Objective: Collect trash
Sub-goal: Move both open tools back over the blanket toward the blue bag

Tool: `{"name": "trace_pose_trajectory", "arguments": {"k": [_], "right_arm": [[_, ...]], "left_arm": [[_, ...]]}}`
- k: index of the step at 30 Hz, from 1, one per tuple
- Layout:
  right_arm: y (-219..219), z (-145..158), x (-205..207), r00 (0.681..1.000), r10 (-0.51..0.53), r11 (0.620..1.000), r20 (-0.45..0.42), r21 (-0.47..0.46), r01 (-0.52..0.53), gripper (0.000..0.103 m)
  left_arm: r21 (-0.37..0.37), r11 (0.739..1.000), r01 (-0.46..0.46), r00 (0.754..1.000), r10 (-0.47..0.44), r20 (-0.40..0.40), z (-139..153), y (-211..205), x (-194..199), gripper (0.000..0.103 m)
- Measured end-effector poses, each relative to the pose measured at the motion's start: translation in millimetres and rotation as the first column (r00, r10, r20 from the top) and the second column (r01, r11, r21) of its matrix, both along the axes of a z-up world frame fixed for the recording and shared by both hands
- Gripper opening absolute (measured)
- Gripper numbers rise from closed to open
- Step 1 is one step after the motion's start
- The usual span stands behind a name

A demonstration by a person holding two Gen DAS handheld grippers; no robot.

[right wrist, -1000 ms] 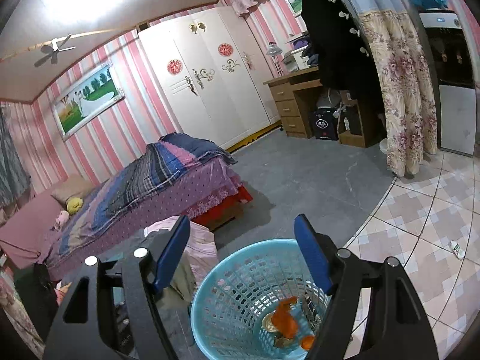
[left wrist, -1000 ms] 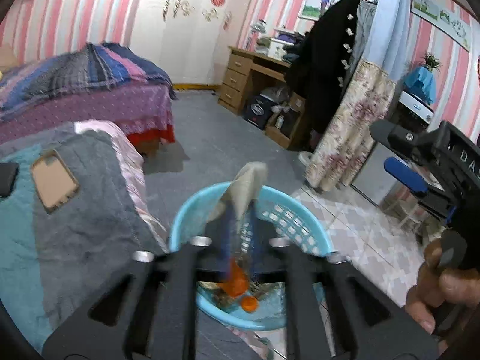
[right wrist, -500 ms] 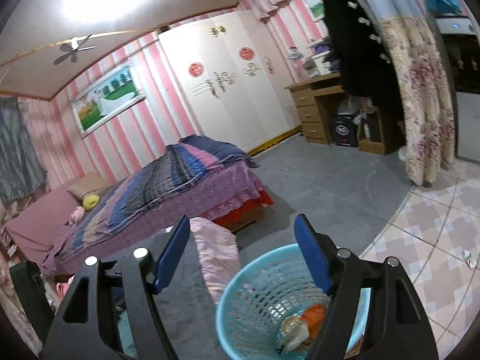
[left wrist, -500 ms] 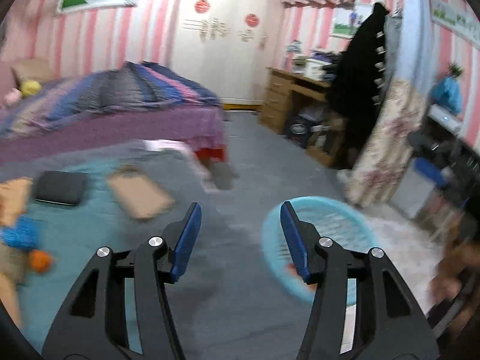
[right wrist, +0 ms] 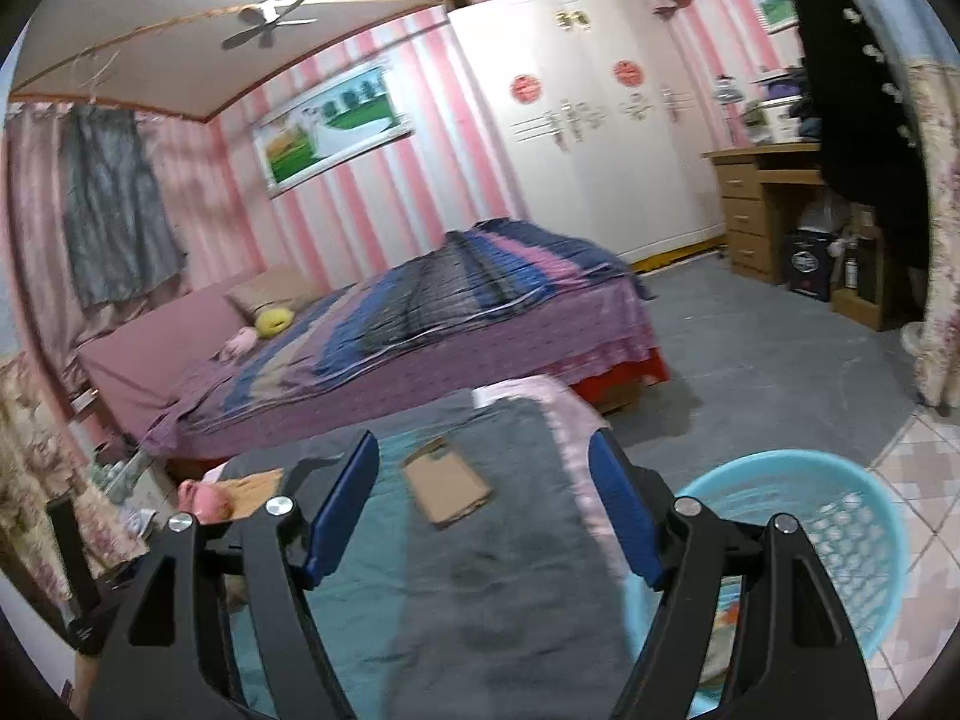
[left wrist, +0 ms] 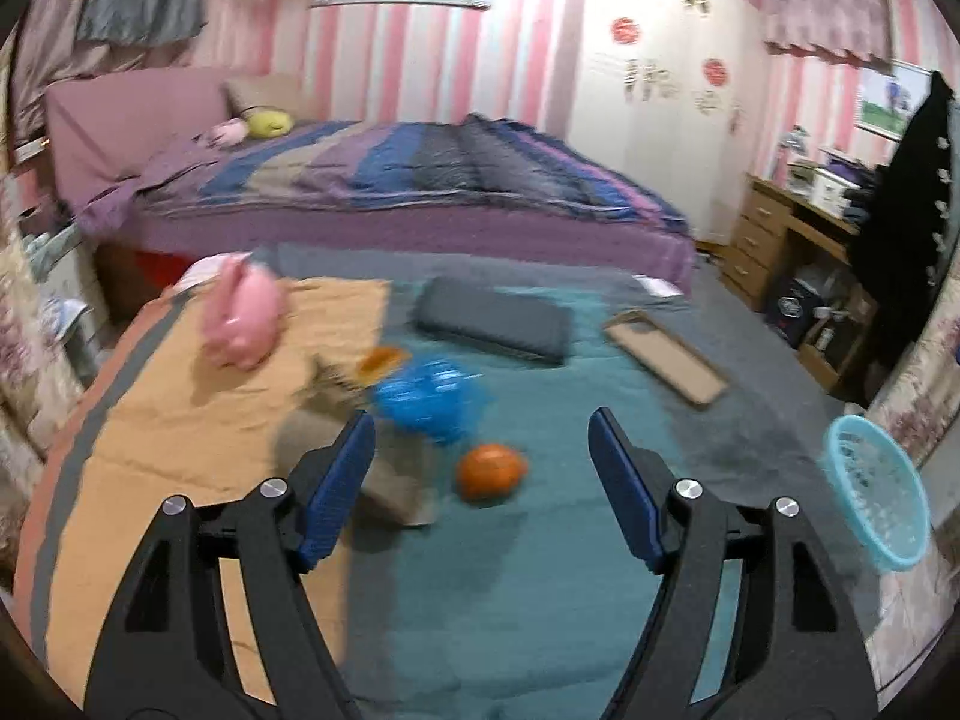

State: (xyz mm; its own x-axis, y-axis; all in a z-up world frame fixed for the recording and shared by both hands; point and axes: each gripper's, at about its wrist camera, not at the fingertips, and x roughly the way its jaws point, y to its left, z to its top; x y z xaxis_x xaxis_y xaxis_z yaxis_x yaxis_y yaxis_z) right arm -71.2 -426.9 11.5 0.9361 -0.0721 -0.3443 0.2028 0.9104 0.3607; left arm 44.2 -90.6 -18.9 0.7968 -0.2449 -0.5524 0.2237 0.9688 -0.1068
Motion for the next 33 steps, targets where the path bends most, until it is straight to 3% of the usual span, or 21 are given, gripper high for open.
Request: {"name": "trace_pose_trajectory", "arguments": {"k": [4,8,17,27,33], "right_arm": [[33.7,-11.6,26.3,0.997,0.067,0.998,-0.035,0.013,-0.067,0.072],[75.0,-23.5,50.6,0.988,0.129,0.991,-0.088,-0.016,-0.131,0.072],[135.4,-42.6,82.0,0.962,0.231,0.971,-0.148,-0.034,-0.238,0.072],[157.4,-56.6,94.1,0.953,0.241,0.969,-0.182,-0.017,-0.248,0.072],[161.5,-64.2,117.3,0.944,0.244,0.966,-0.222,-0.037,-0.258,0.072]], "left_arm": [[0.053,0.998,-0.025,1.0,0.024,0.009,-6.4,14.7,2.1,0.072],[0.013,0.999,-0.041,0.999,0.041,-0.02,-13.5,33.2,3.5,0.072],[0.025,0.998,-0.063,0.995,0.065,-0.075,-37.7,55.8,19.1,0.072],[0.008,0.999,-0.043,0.994,0.044,-0.105,-53.9,52.7,26.3,0.072],[-0.073,0.997,-0.033,0.992,0.024,-0.128,-56.5,50.4,36.8,0.071]]}}
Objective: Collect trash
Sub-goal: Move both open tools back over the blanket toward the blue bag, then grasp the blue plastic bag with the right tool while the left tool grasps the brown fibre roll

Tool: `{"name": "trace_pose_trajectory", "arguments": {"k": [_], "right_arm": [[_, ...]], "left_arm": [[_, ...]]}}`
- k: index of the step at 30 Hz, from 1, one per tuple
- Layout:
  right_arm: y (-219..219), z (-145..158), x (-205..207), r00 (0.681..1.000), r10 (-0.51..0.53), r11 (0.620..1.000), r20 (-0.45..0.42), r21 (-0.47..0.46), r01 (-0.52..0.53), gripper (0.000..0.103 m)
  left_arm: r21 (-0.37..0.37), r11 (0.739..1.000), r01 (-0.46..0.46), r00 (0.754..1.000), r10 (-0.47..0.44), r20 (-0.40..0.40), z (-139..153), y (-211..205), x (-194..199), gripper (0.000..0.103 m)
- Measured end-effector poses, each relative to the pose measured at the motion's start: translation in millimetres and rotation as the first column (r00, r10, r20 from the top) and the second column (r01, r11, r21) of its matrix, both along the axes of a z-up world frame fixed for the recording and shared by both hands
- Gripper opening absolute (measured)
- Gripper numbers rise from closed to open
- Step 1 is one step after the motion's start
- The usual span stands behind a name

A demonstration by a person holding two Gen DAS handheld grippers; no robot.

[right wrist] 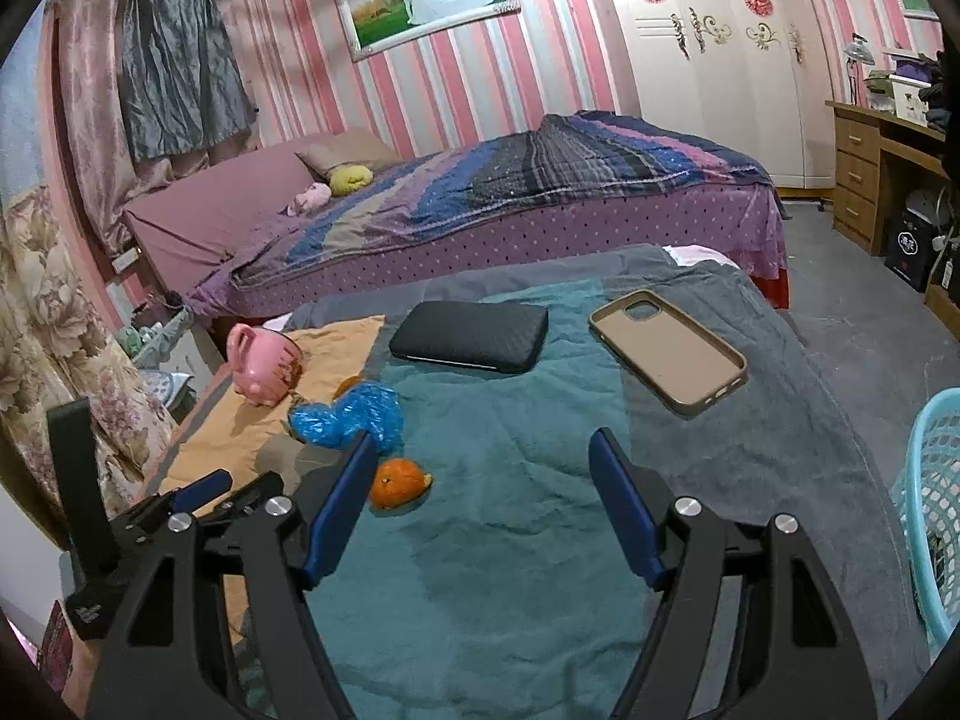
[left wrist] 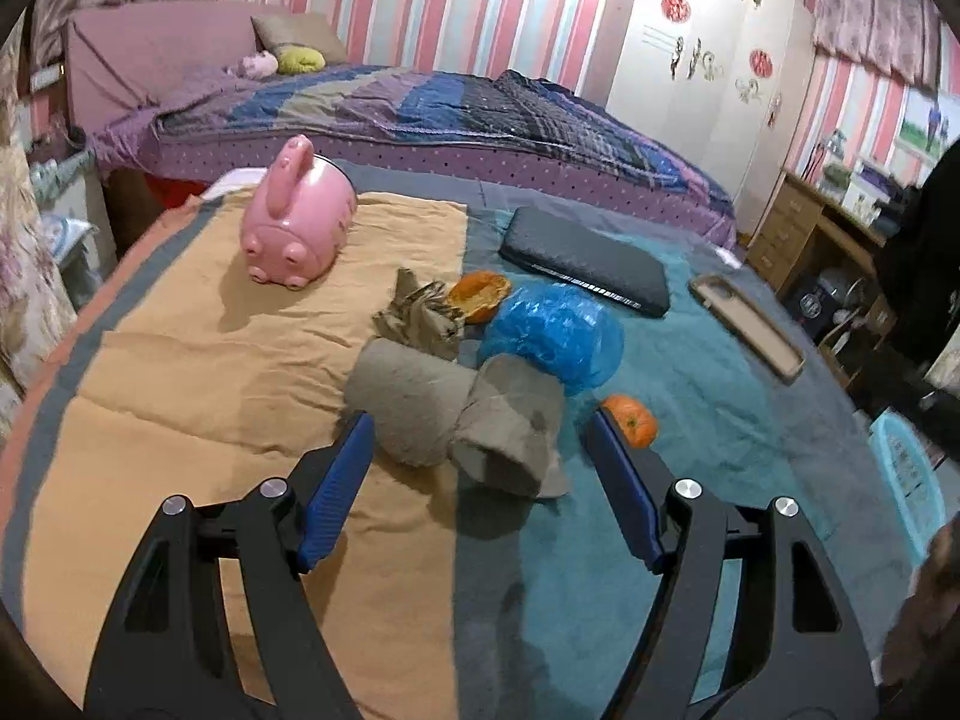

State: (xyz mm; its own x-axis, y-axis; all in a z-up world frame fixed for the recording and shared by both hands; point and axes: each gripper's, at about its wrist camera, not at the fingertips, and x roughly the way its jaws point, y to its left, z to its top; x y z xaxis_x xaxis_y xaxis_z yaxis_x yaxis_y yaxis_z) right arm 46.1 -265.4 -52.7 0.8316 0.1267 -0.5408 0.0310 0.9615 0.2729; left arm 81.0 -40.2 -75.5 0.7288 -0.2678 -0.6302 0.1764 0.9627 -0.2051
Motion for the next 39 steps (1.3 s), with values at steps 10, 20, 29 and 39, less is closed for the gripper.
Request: {"name": "trace_pose_trajectory", "arguments": {"k": [10,20,29,39], "right_arm": [[25.3,-12.2,30.1,0.999,0.054,0.997,-0.006,-0.046,-0.054,0.072],[61.2,-21.5,66.0,0.989,0.149,0.989,-0.007,0.002,-0.149,0.072],[127.1,-42.6,97.6,0.96,0.253,0.962,-0.12,-0.072,-0.263,0.072],[139.2,-46.5,91.2,0.95,0.283,0.952,-0.132,-0.08,-0.294,0.028]], "left_arm": [[0.049,0.998,0.027,1.0,-0.026,-0.007,-3.1,-11.7,8.6,0.023],[-0.043,0.99,-0.131,0.982,0.135,0.133,50.1,57.3,-19.2,0.022],[-0.034,0.985,-0.169,0.977,0.172,0.128,47.0,86.5,-15.2,0.022],[-0.044,0.987,-0.153,0.978,0.158,0.133,51.5,83.6,-18.8,0.022]]}}
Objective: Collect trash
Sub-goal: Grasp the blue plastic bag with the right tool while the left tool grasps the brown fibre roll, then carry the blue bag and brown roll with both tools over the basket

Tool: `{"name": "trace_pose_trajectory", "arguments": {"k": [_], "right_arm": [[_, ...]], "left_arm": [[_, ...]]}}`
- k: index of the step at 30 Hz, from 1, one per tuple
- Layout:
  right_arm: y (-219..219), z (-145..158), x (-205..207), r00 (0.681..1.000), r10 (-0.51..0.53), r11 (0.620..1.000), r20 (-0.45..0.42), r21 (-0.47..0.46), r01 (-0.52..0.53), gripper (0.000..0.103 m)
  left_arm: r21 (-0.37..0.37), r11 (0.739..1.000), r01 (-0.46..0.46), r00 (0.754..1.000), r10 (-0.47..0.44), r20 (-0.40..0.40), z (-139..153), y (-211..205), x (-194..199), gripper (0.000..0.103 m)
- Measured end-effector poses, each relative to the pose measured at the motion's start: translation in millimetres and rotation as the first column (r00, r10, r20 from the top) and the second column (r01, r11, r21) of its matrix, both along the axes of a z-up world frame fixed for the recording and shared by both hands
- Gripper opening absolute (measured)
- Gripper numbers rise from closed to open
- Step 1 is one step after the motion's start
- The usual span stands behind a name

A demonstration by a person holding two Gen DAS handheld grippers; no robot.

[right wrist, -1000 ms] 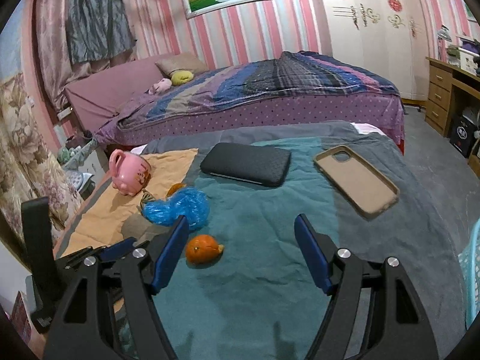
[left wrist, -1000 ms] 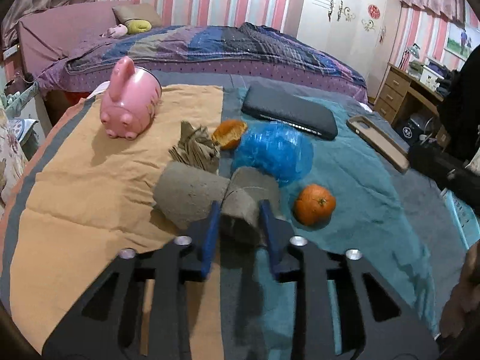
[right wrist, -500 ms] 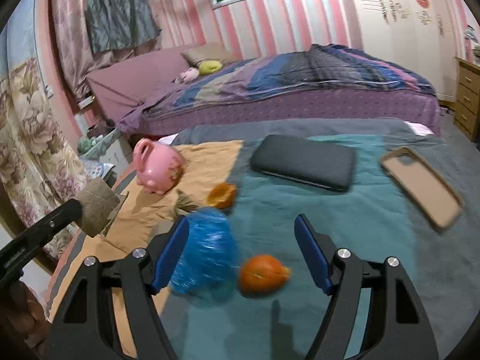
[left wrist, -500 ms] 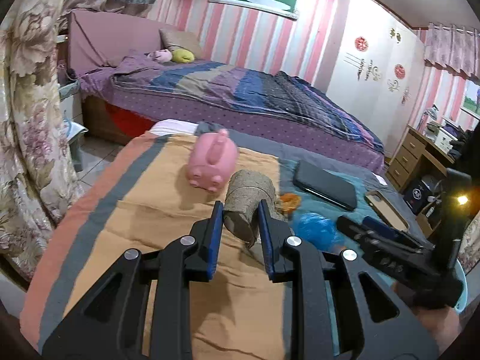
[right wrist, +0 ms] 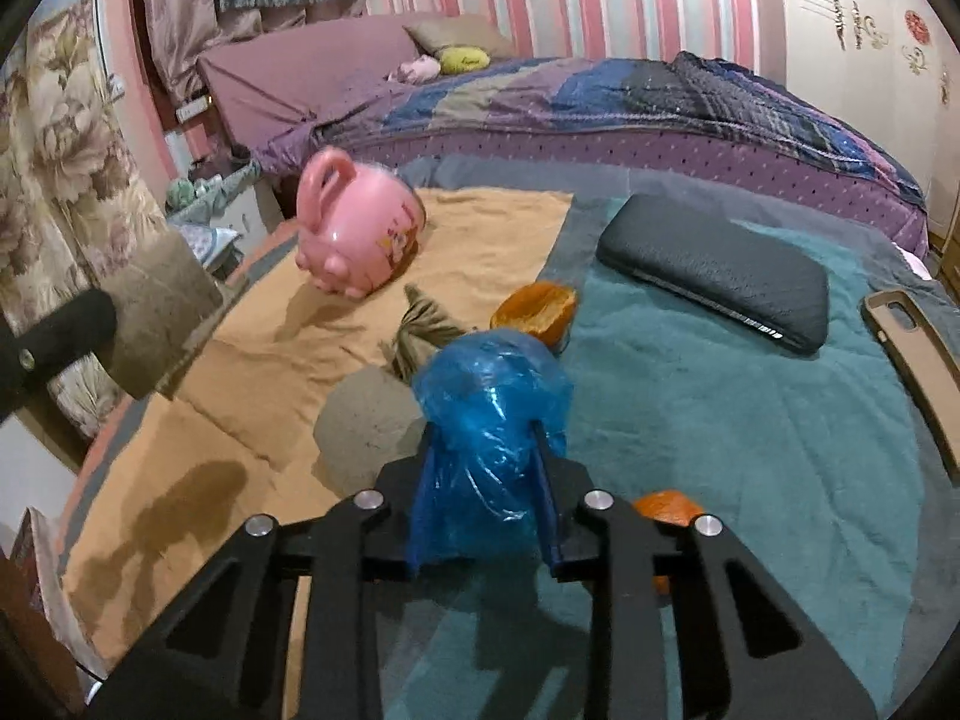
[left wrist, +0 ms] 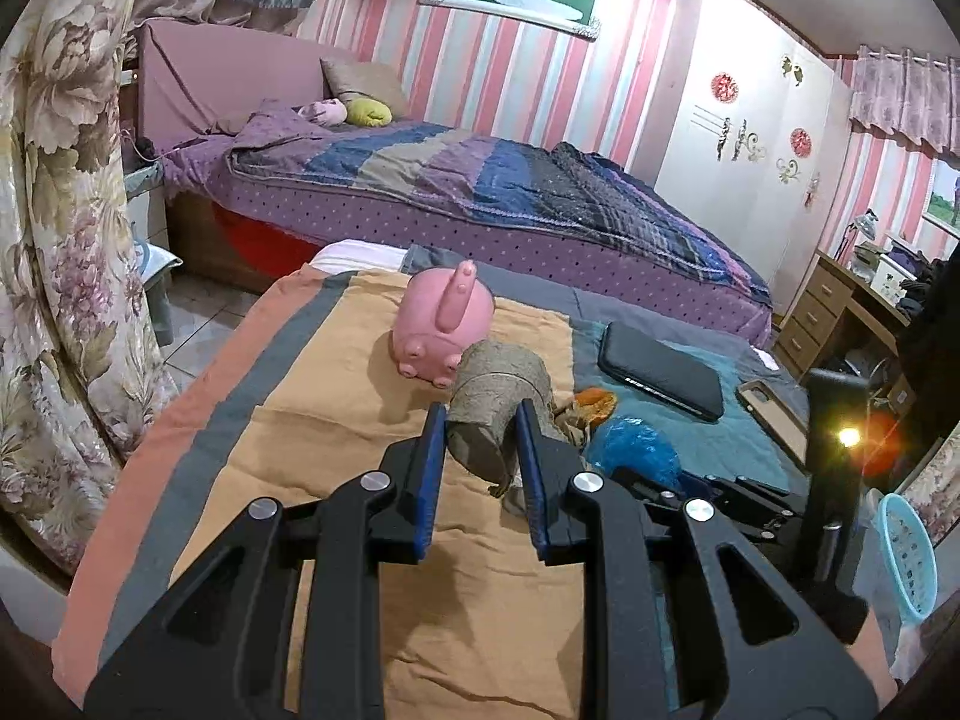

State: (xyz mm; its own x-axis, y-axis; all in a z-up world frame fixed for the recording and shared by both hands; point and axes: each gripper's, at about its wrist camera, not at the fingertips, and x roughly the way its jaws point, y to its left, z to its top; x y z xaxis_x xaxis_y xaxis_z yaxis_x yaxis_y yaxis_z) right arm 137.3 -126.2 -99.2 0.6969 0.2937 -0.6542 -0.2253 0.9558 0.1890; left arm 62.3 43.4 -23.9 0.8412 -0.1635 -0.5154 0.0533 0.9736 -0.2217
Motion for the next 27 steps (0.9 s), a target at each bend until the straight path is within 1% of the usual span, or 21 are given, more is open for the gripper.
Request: {"name": "trace_pose_trajectory", "arguments": {"k": [2,8,11,14,17,18,20,21,23,27], "right_arm": [[-5.0,6.0,-7.9,1.0,-0.003,1.0,0.027,0.007,0.003,0.028],[-35.0,34.9,-36.4,0.994,-0.022,0.997,0.106,0.082,0.013,0.028],[-60.3,50.1,-58.1,0.988,-0.054,0.994,0.145,0.105,0.039,0.028],[-82.0,58.8,-74.6,0.982,-0.089,0.99,0.166,0.127,0.068,0.028],[-116.1,71.5,-100.8,0.967,-0.164,0.978,0.194,0.158,0.134,0.028],[-121.1,74.2,-105.2,0.965,-0.172,0.977,0.2,0.16,0.141,0.028],[-135.9,81.3,-117.2,0.956,-0.197,0.973,0.219,0.161,0.163,0.028],[-150.7,86.0,-129.5,0.948,-0.218,0.97,0.232,0.159,0.184,0.028],[-163.2,89.4,-138.1,0.941,-0.239,0.966,0.239,0.155,0.206,0.028],[-201.8,97.7,-163.1,0.92,-0.296,0.953,0.257,0.145,0.266,0.028]], "left_arm": [[0.0,1.0,0.007,1.0,-0.007,0.008,2.1,-3.2,-2.8,0.022],[-0.001,0.999,0.044,0.998,-0.044,0.033,9.1,-23.1,-11.8,0.022],[-0.001,0.998,0.067,0.996,-0.067,0.051,14.5,-34.3,-17.9,0.022],[0.021,0.995,0.093,0.993,-0.095,0.075,20.7,-52.3,-26.8,0.022],[0.037,0.99,0.133,0.986,-0.136,0.093,25.0,-74.9,-37.0,0.022],[0.04,0.988,0.148,0.984,-0.151,0.099,26.8,-83.1,-41.1,0.022],[0.039,0.985,0.17,0.979,-0.174,0.111,30.6,-95.8,-47.6,0.022],[0.038,0.983,0.18,0.976,-0.183,0.117,32.5,-101.6,-51.0,0.022],[0.033,0.979,0.202,0.97,-0.205,0.132,36.3,-114.2,-59.3,0.022],[0.027,0.97,0.243,0.959,-0.244,0.146,40.0,-139.5,-69.2,0.022]]}}
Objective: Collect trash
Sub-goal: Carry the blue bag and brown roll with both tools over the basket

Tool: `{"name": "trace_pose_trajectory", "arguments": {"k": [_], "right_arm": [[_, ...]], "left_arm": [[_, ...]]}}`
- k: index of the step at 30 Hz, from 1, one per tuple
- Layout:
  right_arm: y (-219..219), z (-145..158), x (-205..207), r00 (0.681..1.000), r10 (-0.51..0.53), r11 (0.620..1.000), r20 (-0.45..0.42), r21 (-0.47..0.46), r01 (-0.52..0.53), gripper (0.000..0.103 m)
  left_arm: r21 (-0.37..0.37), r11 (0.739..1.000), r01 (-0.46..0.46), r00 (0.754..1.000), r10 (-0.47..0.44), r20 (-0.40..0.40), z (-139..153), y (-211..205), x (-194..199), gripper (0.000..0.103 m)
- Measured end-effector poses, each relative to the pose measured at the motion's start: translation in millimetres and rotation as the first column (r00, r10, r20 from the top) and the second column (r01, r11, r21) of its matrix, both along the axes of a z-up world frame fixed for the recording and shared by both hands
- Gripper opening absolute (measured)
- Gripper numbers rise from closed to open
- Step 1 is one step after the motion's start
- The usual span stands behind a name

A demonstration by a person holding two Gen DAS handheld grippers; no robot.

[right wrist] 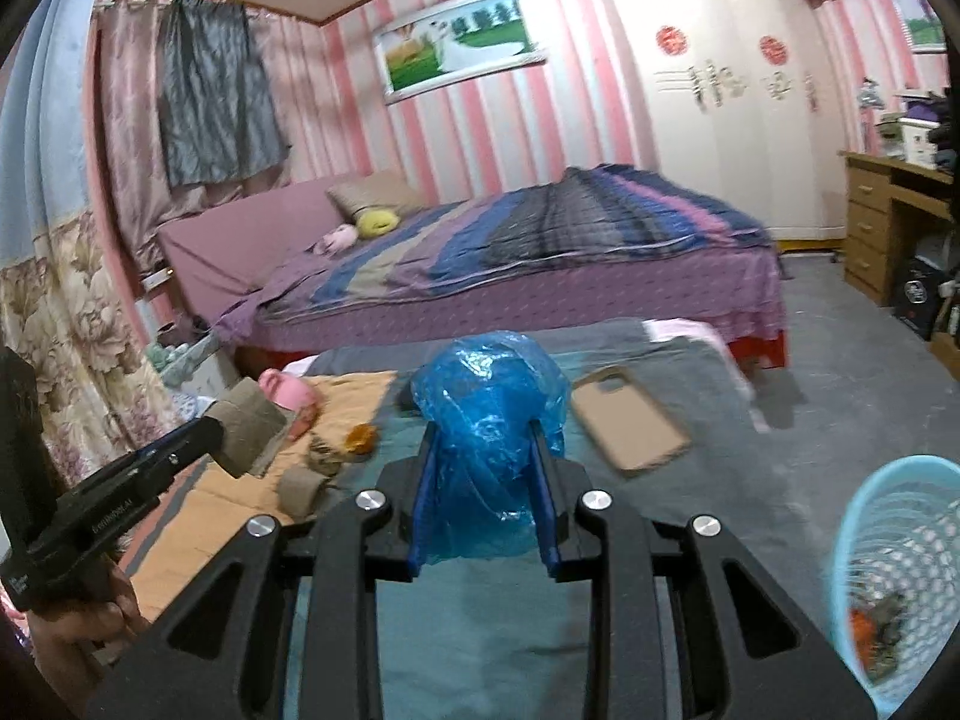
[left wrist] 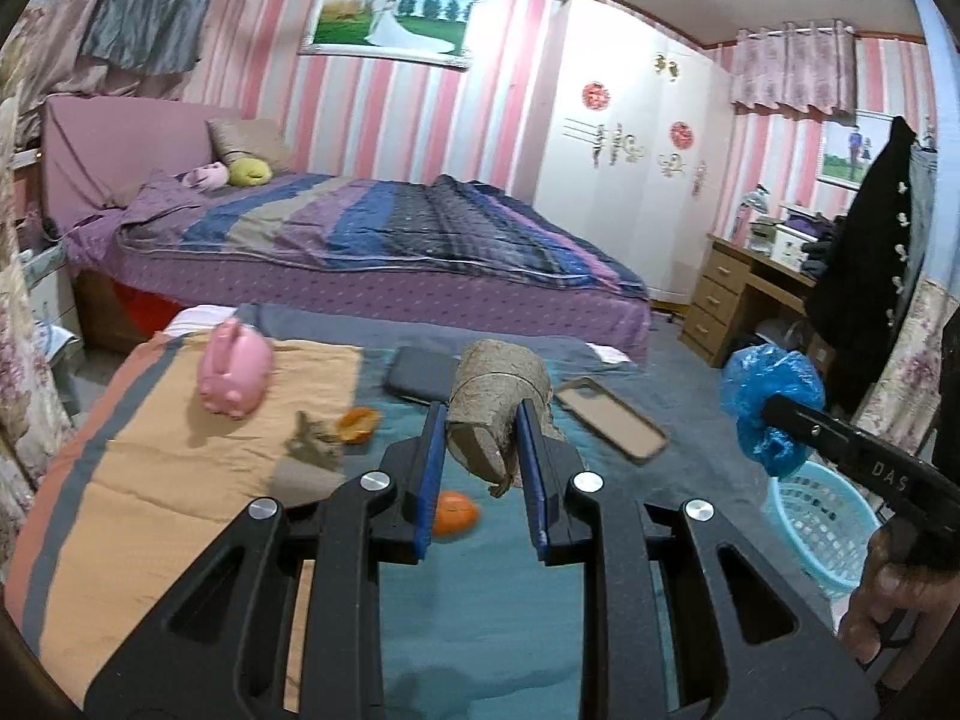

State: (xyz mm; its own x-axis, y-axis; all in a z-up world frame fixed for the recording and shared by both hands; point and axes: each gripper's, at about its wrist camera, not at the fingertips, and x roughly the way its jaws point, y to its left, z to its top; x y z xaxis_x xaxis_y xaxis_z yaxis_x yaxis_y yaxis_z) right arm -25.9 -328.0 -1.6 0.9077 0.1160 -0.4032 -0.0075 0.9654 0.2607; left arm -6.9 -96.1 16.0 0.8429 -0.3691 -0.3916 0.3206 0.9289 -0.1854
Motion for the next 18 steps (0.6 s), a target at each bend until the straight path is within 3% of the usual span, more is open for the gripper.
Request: {"name": "trace_pose_trajectory", "arguments": {"k": [9,18], "right_arm": [[-68.9,2.9,-45.0,0.989,-0.146,0.989,0.006,-0.025,0.146,0.028],[-115.4,10.6,-66.4,0.978,-0.207,0.976,0.031,-0.055,0.209,0.028]], "left_arm": [[0.011,0.999,0.047,0.999,-0.047,-0.003,-3.1,-43.9,-3.7,0.022],[-0.009,0.998,0.062,0.998,-0.062,0.0,-2.7,-63.8,-5.8,0.022]]}}
